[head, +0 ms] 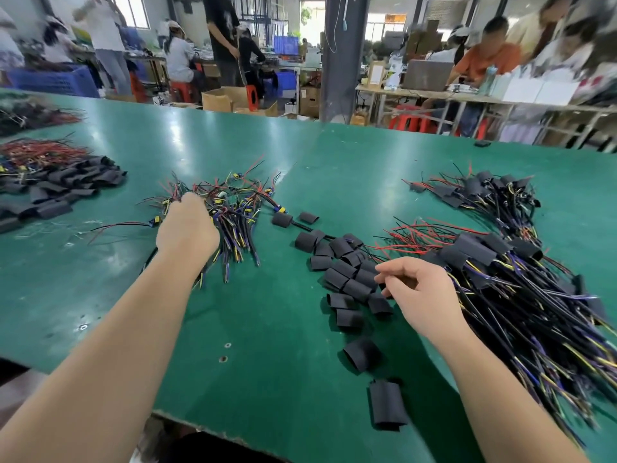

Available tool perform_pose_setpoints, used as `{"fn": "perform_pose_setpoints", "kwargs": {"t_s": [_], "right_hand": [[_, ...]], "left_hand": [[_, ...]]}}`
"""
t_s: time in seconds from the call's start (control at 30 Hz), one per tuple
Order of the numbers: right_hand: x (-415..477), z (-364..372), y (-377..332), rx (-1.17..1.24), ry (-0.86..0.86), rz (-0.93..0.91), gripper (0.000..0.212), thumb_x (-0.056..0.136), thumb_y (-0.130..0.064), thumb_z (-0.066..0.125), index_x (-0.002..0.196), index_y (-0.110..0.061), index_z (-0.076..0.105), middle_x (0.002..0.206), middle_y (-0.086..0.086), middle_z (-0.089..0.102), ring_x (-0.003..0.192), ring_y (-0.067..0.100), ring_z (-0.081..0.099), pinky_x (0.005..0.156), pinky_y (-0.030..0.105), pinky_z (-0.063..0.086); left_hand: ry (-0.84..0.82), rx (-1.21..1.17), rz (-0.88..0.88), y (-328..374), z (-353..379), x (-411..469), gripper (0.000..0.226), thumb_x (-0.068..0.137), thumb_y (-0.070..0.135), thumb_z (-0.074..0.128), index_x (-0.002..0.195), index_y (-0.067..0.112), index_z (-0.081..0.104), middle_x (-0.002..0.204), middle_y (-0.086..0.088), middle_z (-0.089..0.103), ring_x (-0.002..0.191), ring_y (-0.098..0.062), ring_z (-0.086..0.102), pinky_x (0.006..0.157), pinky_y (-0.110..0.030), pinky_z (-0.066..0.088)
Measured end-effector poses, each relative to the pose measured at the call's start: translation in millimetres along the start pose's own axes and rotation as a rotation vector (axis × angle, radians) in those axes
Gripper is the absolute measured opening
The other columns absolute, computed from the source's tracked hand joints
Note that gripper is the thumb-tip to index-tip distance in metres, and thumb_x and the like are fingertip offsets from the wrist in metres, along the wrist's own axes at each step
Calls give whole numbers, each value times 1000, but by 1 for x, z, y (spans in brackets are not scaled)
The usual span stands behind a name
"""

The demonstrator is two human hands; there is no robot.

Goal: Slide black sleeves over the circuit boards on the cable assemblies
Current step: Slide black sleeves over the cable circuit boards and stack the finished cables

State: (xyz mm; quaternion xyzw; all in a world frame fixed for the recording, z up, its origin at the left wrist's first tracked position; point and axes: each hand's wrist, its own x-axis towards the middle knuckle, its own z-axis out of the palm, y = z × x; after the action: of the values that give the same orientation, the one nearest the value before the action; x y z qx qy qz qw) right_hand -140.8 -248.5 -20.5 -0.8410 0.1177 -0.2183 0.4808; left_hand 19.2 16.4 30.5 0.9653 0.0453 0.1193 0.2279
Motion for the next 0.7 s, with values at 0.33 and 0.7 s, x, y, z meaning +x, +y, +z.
{"fn": "perform_pose_setpoints", "kwargs": {"t_s": [0.33, 0.7], "right_hand": [[-3, 2, -1, 4, -40, 13, 35, 87, 2, 56, 80, -30, 69, 74, -16, 72, 64, 2, 66, 64, 8, 47], [-7, 19, -14, 897, -262, 50, 39, 72, -12, 66, 110, -18, 66, 92, 2, 75, 81, 17, 72, 65, 20, 54]], "left_hand": [[273, -169, 463, 33, -7, -27, 61, 73, -16, 49, 125, 16, 54, 117, -9, 53, 98, -31, 56, 92, -40, 36], [-504, -707, 758, 70, 10, -80, 44, 87, -6, 59, 113, 29, 61, 98, 10, 66, 72, -7, 70, 75, -11, 49]]}}
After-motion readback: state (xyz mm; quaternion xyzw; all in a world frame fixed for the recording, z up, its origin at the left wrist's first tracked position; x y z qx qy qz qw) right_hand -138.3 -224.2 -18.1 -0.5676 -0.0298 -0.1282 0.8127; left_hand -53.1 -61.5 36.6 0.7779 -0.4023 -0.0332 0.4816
